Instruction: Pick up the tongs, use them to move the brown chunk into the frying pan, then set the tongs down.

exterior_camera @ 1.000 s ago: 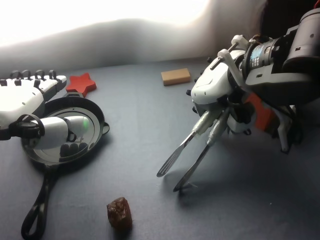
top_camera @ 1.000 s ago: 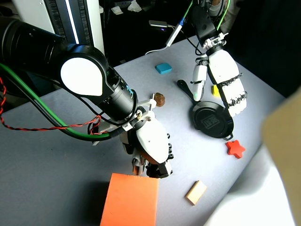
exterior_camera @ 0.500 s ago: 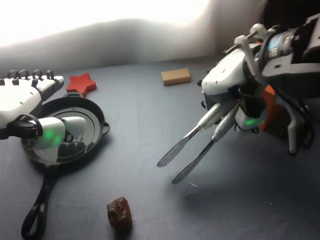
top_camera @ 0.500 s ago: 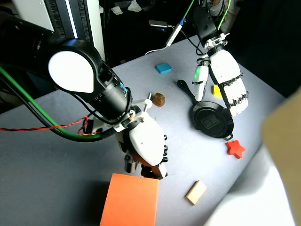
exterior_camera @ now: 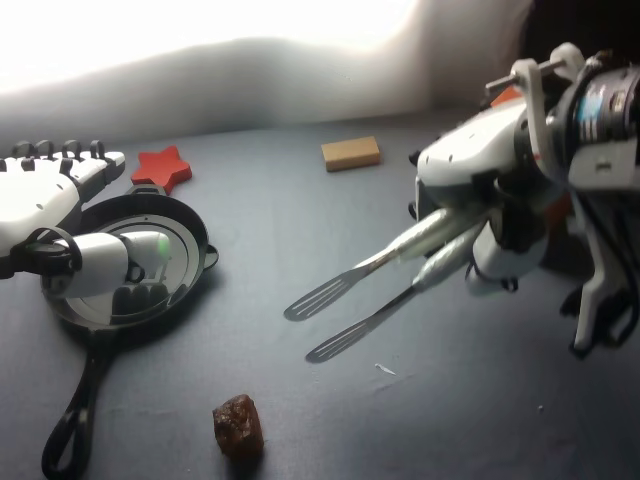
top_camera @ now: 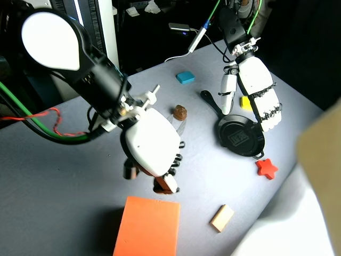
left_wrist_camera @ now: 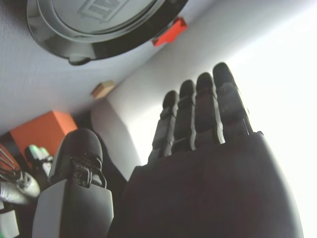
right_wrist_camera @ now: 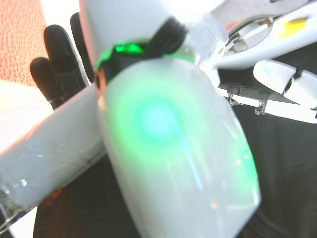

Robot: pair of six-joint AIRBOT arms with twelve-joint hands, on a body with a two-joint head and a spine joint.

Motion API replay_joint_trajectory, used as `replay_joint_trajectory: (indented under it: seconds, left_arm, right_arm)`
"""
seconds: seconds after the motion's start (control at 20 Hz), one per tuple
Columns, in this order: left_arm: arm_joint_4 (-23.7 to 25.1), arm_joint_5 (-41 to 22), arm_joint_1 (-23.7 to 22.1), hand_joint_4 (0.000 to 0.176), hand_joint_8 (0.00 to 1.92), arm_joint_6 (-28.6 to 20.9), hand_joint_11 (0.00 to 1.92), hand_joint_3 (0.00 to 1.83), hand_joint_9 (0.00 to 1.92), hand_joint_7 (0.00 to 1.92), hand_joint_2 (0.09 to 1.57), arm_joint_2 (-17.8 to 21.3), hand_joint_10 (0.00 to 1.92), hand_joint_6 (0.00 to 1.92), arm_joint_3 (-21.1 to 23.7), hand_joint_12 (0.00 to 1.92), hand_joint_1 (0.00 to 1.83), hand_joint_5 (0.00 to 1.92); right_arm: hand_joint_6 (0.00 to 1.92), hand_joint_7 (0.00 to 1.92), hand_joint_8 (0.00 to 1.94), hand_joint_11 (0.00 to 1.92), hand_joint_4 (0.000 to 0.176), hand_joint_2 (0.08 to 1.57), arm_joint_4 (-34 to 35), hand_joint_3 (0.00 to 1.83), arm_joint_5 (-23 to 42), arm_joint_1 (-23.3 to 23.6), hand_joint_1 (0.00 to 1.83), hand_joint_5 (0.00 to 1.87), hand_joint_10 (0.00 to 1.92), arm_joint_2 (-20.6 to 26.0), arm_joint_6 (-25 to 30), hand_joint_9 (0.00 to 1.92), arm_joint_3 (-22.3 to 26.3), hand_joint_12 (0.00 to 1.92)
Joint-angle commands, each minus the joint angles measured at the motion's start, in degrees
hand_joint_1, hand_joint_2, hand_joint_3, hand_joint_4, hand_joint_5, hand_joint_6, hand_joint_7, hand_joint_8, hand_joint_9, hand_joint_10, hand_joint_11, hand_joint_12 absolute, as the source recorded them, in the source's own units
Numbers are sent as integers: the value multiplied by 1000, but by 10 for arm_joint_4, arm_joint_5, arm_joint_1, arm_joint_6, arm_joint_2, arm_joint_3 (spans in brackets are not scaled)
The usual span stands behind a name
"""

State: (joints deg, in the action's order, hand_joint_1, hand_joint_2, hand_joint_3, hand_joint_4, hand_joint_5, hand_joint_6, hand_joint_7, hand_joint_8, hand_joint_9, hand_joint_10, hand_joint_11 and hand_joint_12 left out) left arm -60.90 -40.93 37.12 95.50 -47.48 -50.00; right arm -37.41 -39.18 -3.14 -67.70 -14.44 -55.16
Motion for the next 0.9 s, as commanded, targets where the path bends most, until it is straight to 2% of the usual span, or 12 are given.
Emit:
replay_joint_trajectory:
  seconds: [0.0, 0.05, 0.15, 0.3, 0.35, 0.6, 0.7, 0.85]
  left_arm:
    - [21, -52, -1, 7, 2, -5, 0, 2, 4, 27, 1283, 4, 1, 0, -6, 109, 28, 1]
    - [20, -52, -1, 6, 4, -5, 0, 1, 8, 30, 1281, 4, 3, 1, -9, 98, 46, 3]
    - [11, -55, 0, 6, 0, -5, 0, 0, 25, 44, 1274, 4, 2, 1, -12, 149, 56, 10]
    - [-1, -65, 4, 5, 0, -5, 0, 1, 27, 44, 1277, 3, 2, 2, -15, 128, 28, 13]
    - [-1, -64, 6, 8, 3, -4, 0, 0, 55, 67, 1266, 3, 7, 7, -17, 208, 71, 40]
    - [0, -63, 13, 9, 0, 1, 0, 2, 41, 57, 1274, 1, 1, 0, -20, 134, 27, 14]
    - [0, -60, 14, 16, 1, 3, 0, 0, 46, 58, 1271, 1, 2, 2, -19, 168, 16, 17]
    - [0, -60, 14, 10, 0, 4, 0, 0, 29, 40, 1271, 1, 0, 0, -20, 159, 45, 11]
  right_arm:
    - [7, 875, 3, 289, 0, 1111, -42, 1, 19, 3, 1172, 849, 23, 4, 20, 833, 10, 1291]
    - [4, 875, 3, 291, 0, 1109, -68, 0, 8, 2, 1170, 843, 24, 6, 44, 835, 24, 1294]
    - [1, 869, 0, 285, 0, 1120, -78, 5, -9, 6, 1147, 832, 21, 9, 71, 831, 44, 1302]
    - [2, 874, 3, 286, 0, 1112, -78, 0, -23, 10, 1156, 832, 20, 8, 88, 837, 61, 1311]
    - [7, 884, 6, 297, 0, 1094, -77, 0, -29, 10, 1178, 845, 24, 7, 95, 850, 66, 1312]
    - [7, 867, 6, 260, 0, 1110, -77, 0, -61, 6, 1142, 822, 16, 7, 140, 839, 91, 1324]
    - [3, 857, 1, 251, 0, 1108, -77, 0, -67, 1, 1159, 812, 11, 6, 150, 828, 99, 1325]
    - [4, 866, 3, 251, 0, 1107, -77, 0, -68, -3, 1162, 818, 12, 0, 153, 835, 100, 1347]
